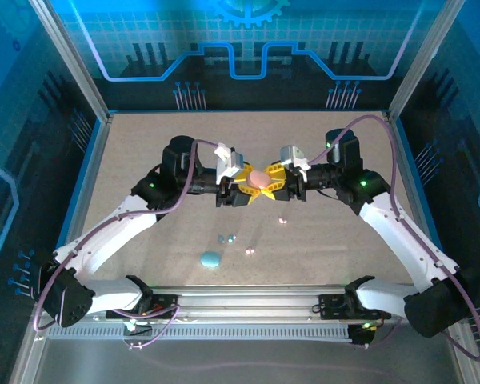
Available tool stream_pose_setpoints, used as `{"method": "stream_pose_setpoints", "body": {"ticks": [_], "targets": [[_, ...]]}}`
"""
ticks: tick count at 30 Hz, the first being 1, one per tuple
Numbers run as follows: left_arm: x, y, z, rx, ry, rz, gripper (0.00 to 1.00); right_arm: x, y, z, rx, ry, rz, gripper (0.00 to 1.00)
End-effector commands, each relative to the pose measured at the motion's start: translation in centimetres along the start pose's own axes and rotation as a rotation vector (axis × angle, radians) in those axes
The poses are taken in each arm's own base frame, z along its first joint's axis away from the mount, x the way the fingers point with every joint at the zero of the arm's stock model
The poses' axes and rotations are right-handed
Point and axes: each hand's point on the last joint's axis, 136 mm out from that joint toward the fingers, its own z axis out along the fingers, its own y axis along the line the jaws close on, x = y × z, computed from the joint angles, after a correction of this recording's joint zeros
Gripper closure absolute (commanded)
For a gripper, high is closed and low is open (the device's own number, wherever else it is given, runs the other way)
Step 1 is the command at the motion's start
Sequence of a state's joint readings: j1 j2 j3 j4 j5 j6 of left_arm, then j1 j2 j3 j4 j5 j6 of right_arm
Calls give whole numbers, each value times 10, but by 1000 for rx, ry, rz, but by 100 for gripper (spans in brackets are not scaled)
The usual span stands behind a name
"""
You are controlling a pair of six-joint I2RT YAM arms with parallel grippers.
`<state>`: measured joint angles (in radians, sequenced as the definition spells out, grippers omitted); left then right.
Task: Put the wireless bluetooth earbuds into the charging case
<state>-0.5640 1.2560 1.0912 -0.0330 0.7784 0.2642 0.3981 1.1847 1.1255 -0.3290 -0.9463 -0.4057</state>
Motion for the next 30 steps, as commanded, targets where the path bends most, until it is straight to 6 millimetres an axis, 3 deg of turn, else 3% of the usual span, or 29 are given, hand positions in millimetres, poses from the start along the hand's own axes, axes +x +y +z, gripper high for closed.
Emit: {"method": "stream_pose_setpoints", "body": {"ticks": [1, 22, 30], "targets": [[-11, -5, -1, 23, -31, 37, 49, 2, 1, -1, -11, 12, 3, 67], [-3, -4, 1, 31, 1, 28, 46, -6, 0, -1, -5, -16, 11, 67], [-8, -4, 1, 34, -14, 30, 52, -3, 0, 0, -10, -9, 17, 68]]}}
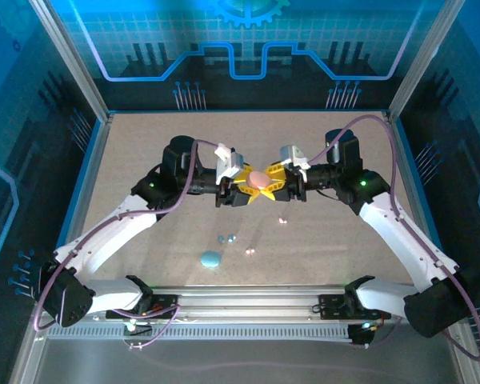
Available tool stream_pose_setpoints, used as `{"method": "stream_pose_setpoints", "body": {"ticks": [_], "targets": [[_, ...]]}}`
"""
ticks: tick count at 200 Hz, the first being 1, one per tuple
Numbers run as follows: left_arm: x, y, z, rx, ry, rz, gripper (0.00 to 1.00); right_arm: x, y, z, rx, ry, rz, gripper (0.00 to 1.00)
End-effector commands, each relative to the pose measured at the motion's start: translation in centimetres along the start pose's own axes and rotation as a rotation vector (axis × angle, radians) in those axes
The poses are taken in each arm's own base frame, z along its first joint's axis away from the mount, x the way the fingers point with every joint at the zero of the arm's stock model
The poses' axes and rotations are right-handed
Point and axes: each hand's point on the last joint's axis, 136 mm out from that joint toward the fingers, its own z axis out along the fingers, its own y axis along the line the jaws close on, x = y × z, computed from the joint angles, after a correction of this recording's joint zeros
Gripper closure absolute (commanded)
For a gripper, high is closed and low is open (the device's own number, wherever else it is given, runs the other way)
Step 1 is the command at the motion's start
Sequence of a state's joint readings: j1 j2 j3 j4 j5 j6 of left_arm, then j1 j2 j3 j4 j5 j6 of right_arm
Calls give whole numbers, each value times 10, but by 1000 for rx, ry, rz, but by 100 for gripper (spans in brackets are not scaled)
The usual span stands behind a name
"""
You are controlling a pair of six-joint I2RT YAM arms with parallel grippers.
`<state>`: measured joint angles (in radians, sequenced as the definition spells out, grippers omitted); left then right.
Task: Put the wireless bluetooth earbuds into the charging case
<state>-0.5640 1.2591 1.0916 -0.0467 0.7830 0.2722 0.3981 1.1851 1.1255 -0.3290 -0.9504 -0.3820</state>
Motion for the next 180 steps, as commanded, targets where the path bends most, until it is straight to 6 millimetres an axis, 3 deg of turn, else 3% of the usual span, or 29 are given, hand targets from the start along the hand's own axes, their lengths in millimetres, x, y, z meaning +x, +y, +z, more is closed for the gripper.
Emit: {"method": "stream_pose_setpoints", "body": {"ticks": [1, 180], "targets": [[-12, -4, 0, 29, -28, 35, 52, -2, -1, 0, -8, -4, -6, 68], [-13, -6, 2, 53, -33, 15, 51, 3, -1, 3, -1, 18, -27, 67]]}}
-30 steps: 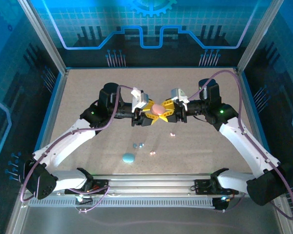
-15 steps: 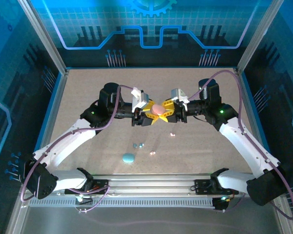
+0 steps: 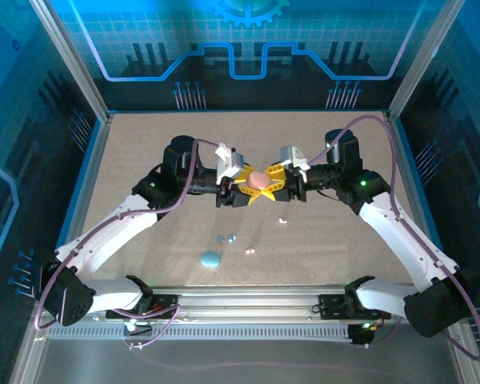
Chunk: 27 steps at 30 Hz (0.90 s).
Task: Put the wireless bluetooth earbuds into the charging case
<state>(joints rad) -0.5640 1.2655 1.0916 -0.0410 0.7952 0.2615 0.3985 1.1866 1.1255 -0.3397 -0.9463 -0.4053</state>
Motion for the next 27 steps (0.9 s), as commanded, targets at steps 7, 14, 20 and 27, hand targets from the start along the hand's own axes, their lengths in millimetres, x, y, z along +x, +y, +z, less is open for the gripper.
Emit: {"method": "stream_pose_setpoints", "body": {"ticks": [7, 14, 20, 27], "targets": [[-11, -4, 3, 49, -17, 16, 51, 1, -1, 5, 1, 21, -18, 67], [-8, -3, 5, 53, -7, 8, 62, 4, 1, 9, 1, 48, -18, 66], [-4, -4, 6, 56, 3, 6, 74, -2, -2, 5, 4, 42, 35, 59], [3, -4, 7, 61, 8, 8, 75, -13, -14, -9, -19, -12, 188, 50]]}}
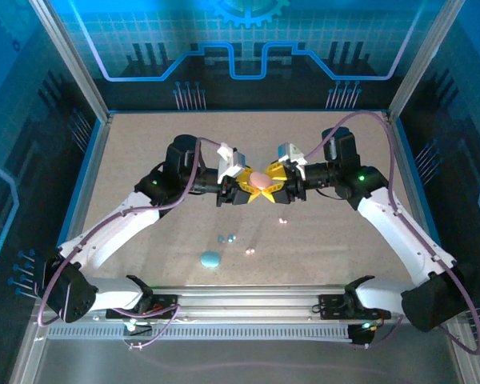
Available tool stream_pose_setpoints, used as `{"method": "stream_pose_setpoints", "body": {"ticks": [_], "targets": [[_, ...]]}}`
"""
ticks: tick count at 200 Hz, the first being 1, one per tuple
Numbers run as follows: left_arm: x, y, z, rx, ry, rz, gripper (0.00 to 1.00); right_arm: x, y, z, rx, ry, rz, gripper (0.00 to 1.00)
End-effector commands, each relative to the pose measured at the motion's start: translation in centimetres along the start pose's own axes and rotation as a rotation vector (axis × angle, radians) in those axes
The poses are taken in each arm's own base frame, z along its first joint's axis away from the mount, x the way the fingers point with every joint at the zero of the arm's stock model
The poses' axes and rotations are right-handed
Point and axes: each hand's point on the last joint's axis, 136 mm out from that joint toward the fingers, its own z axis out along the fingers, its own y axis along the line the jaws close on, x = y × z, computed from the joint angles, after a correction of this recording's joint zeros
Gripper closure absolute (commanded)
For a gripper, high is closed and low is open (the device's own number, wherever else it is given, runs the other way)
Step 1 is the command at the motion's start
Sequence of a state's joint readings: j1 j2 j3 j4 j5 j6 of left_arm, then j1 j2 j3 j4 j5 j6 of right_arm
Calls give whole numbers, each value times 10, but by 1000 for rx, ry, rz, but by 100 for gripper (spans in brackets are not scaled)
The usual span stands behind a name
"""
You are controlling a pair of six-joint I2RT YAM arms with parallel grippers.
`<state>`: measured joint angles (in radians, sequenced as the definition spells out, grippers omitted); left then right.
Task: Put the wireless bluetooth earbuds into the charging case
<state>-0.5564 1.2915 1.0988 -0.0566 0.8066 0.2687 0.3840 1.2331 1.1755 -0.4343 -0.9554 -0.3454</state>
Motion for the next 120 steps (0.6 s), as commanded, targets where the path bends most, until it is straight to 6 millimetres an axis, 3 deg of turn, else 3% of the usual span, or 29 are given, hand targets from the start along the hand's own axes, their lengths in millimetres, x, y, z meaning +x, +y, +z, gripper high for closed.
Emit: {"method": "stream_pose_setpoints", "body": {"ticks": [1, 45, 68, 120], "targets": [[-4, -9, 4, 53, -9, 26, 75, -21, -6, -11, -14, -51, 61, 49], [-1, -9, 5, 57, -9, 24, 75, -25, -6, -15, -28, -65, 79, 43], [-2, -10, 5, 65, -16, 20, 75, -23, -18, -15, 41, -53, 85, 41], [-2, -12, 5, 77, -21, 10, 74, -22, -27, -14, 115, -54, 47, 46]]}}
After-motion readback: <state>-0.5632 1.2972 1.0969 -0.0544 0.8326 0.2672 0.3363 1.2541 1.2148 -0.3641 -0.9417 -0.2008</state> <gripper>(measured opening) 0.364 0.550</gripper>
